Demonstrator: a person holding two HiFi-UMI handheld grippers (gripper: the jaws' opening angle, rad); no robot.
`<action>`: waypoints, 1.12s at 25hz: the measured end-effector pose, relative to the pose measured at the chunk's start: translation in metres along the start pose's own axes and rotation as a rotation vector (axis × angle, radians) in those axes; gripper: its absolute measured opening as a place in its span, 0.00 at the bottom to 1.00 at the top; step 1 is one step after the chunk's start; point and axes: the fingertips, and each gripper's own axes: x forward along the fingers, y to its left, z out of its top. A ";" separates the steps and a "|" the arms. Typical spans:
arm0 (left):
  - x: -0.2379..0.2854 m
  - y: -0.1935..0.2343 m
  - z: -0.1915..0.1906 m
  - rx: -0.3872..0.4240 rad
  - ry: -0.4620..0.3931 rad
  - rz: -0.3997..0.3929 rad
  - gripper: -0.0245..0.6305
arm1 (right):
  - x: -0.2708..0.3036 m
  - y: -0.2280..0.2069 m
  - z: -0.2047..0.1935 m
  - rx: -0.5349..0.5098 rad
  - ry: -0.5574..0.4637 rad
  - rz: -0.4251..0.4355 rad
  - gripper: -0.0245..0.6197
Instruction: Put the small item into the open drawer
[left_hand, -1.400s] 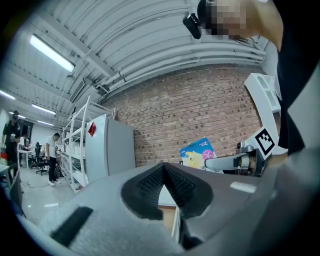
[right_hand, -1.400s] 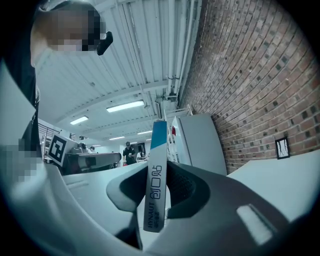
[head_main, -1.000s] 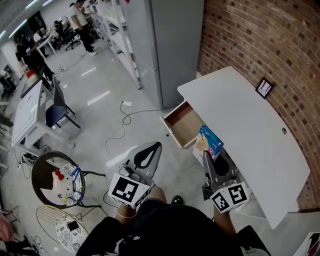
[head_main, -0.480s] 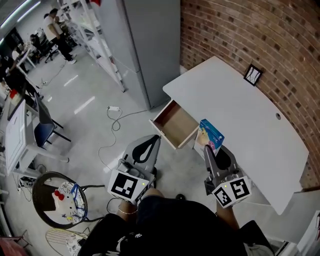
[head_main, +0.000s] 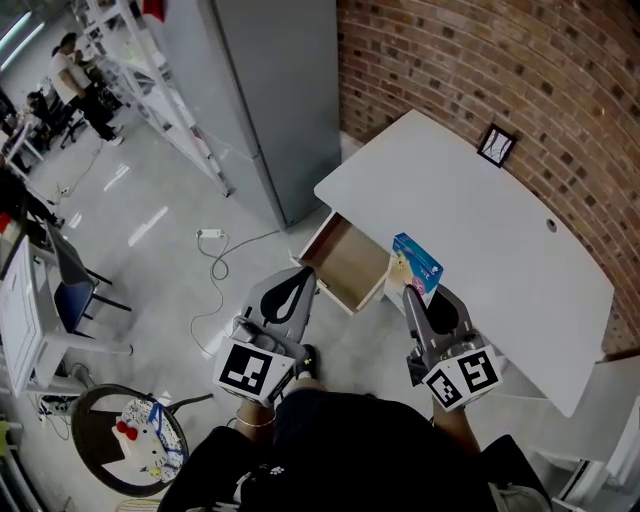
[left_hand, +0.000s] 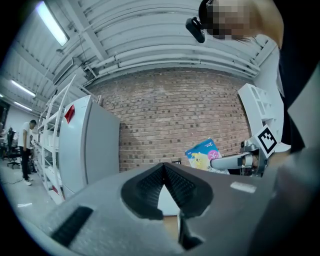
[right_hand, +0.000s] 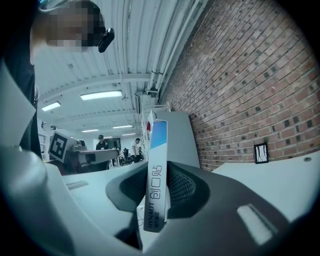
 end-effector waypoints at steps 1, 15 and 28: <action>0.003 0.006 0.000 0.001 0.001 -0.012 0.03 | 0.006 0.000 0.000 -0.002 0.000 -0.010 0.18; 0.032 0.083 -0.007 -0.012 0.010 -0.152 0.03 | 0.069 0.011 -0.008 -0.008 0.011 -0.150 0.18; 0.038 0.135 -0.023 -0.020 0.030 -0.266 0.03 | 0.109 0.028 -0.025 -0.021 0.040 -0.262 0.18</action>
